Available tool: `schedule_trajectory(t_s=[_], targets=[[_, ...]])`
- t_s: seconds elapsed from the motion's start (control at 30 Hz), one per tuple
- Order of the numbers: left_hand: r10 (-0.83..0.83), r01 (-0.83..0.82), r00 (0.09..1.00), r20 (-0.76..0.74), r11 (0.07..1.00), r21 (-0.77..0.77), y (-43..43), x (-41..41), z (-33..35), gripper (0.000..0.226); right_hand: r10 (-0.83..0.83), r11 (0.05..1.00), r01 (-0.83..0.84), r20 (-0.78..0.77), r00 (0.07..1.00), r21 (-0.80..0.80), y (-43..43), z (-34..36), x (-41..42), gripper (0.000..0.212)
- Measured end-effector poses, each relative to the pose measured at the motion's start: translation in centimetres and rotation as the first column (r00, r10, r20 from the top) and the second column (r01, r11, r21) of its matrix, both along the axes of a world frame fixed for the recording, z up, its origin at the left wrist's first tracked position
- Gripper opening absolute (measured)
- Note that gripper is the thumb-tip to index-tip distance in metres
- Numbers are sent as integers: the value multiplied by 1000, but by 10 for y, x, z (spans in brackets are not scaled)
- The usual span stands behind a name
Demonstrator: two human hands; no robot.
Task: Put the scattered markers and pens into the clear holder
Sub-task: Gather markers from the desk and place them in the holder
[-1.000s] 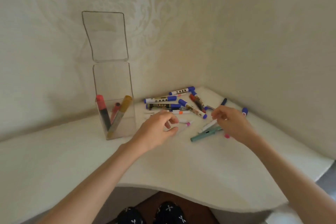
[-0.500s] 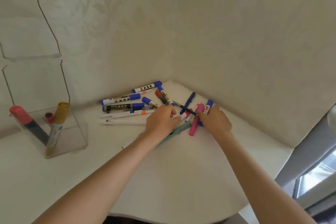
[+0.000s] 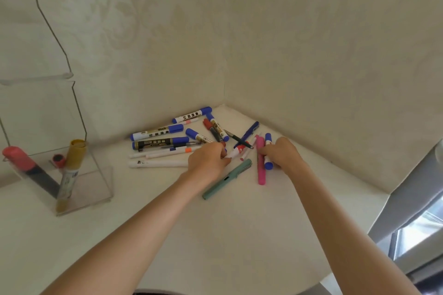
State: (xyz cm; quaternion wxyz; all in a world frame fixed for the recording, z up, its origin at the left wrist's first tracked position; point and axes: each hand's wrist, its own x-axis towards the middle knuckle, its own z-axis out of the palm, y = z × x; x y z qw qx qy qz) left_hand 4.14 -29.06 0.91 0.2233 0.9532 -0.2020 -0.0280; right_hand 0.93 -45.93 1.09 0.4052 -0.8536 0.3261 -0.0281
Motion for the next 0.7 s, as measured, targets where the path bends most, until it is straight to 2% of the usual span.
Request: schedule_trajectory(t_s=[0.07,0.17,0.27,0.3,0.43,0.53,0.63,0.7], targets=[[-23,19,998,-56,997,-75,9,2,1,26,-46,999,46,49,998,1,1,-1,-3,20],[-142,80,975,-170,941,-327,28,-1,6,24,-99,995,100,240,966,11,11,4,-12,10],[-223,58,945,-238,833,-550,55,-8,23,13,-20,999,5,448,894,34,32,24,-19,16],[-229,50,948,-223,795,-604,65,-10,31,7,24,998,-47,489,872,35,41,34,-20,18],[-175,66,982,-73,677,-733,113,-30,77,22,182,967,-252,614,768,28,90,70,-19,16],[-52,102,994,91,689,-717,157,-42,114,27,289,907,-420,691,663,23,137,91,-16,10],[143,44,970,197,693,-719,202,-42,137,24,335,808,-584,758,560,74,185,108,-13,20],[267,-19,933,241,706,-708,226,-40,145,22,353,757,-647,775,524,93,214,116,-9,25]])
